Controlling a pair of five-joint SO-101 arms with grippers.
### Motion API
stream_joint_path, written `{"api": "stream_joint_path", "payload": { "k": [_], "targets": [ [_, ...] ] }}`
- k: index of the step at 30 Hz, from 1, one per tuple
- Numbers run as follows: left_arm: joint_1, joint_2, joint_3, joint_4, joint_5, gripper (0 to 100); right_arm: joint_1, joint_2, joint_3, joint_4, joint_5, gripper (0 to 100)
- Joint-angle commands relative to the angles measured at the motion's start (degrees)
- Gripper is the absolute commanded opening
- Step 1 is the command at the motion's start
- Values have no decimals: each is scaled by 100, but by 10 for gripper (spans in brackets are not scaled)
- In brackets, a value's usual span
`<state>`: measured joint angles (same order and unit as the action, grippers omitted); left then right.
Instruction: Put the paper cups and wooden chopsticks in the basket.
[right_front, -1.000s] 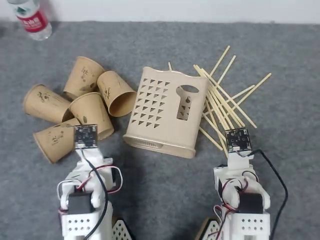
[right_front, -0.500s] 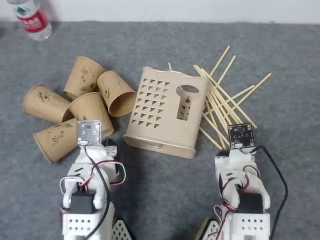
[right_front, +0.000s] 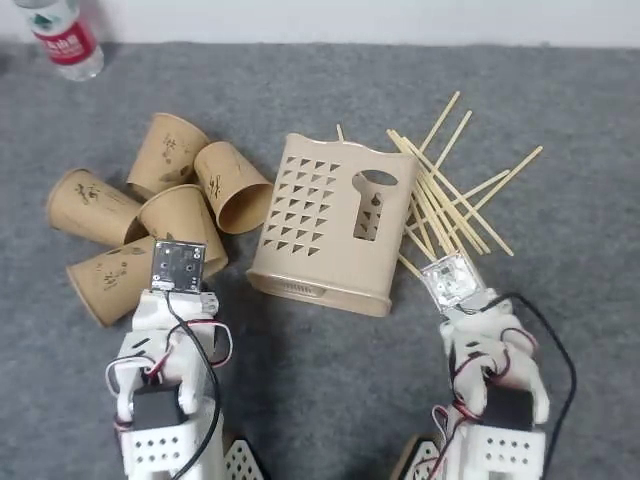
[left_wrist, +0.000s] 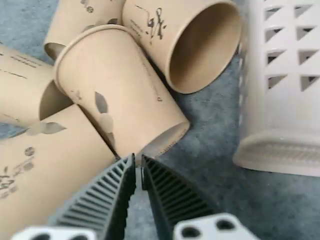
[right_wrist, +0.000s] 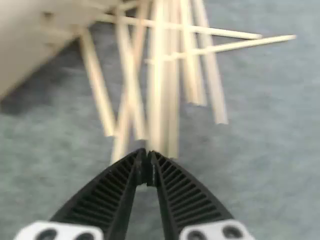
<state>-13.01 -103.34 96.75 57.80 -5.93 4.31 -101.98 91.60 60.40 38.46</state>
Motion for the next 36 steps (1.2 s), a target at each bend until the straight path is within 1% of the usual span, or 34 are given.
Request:
{"api": "stream_joint_path", "payload": {
  "k": [1,3,6,8,11,12,18,23,26,28,30,32,34,36],
  "targets": [
    [-123,-79,-31,0,-114,17,242,-66,-914,-136,-193,6],
    [-246,-79,-40,0,-114,51,277,-66,-1398,-136,-431,6],
    [-299,-79,-40,26,-105,141,268,-66,-2277,-145,-677,21],
    [-220,-70,-31,35,-105,167,251,-66,-2831,-374,-932,77],
    [-202,-70,-31,35,-105,166,277,-22,-3516,-901,-1275,184],
    [-202,-70,-31,35,-105,166,277,-13,-3684,-1068,-1292,203],
    [-202,-62,-31,35,-105,166,286,-4,-4132,-2220,-1284,176],
    [-193,-53,-31,114,-105,166,374,22,-4185,-3459,-1301,177],
    [-185,-53,-31,114,-105,166,541,321,-4316,-4101,-1319,177],
    [-185,-53,-31,114,-105,166,620,734,-4695,-4286,-1319,177],
    [-185,-53,-31,114,-105,166,602,1305,-5327,-4251,-1415,176],
    [-176,-53,-31,114,-105,166,602,1982,-6110,-3943,-1908,176],
    [-70,-53,-31,114,-105,166,585,2756,-6998,-3125,-2567,175],
    [-35,-53,-31,123,-105,166,286,3732,-7991,-2070,-3112,176]
  ]
}}
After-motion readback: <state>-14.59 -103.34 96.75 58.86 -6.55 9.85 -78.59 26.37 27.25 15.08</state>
